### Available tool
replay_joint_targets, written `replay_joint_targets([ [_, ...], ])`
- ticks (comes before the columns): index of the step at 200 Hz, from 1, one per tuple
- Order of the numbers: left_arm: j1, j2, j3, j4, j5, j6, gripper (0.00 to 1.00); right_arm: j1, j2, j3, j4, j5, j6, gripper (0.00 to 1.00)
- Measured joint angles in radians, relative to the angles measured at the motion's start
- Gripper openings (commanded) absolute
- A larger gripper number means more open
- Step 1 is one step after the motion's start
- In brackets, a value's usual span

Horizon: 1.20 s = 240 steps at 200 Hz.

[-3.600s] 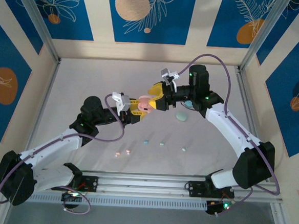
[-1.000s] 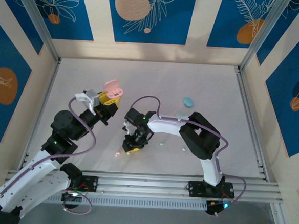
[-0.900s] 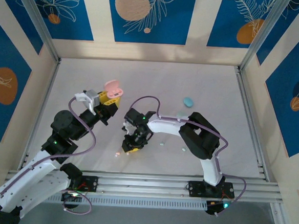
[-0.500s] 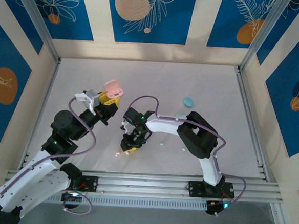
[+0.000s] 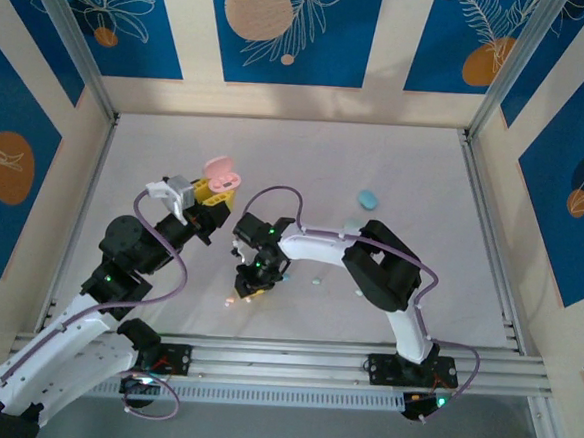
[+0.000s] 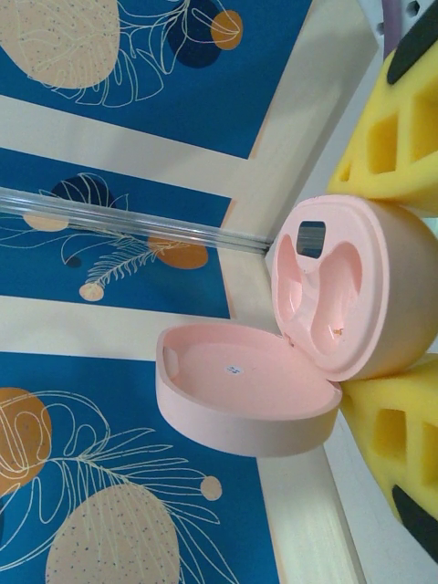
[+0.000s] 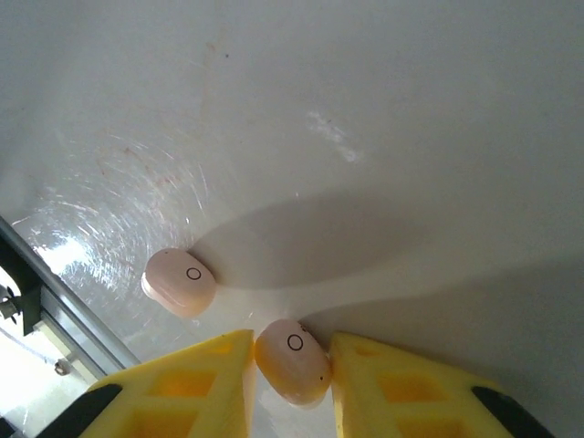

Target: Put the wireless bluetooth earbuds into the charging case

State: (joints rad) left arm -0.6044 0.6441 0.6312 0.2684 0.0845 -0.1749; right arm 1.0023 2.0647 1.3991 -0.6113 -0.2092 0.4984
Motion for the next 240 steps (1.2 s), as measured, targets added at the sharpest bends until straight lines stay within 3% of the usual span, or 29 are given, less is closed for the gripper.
replay_joint_targets([
  [91,0.000,0.000,0.000,0.000,0.000,-0.003,0.27,-0.040,-0.034,-0.007,0.024,0.176,0.102,0.26],
  [240,0.000,0.019,0.004,-0.002,0.000,-0.011,0.27,-0.040,-0.017,0.022,-0.005,0.139,0.043,0.36],
])
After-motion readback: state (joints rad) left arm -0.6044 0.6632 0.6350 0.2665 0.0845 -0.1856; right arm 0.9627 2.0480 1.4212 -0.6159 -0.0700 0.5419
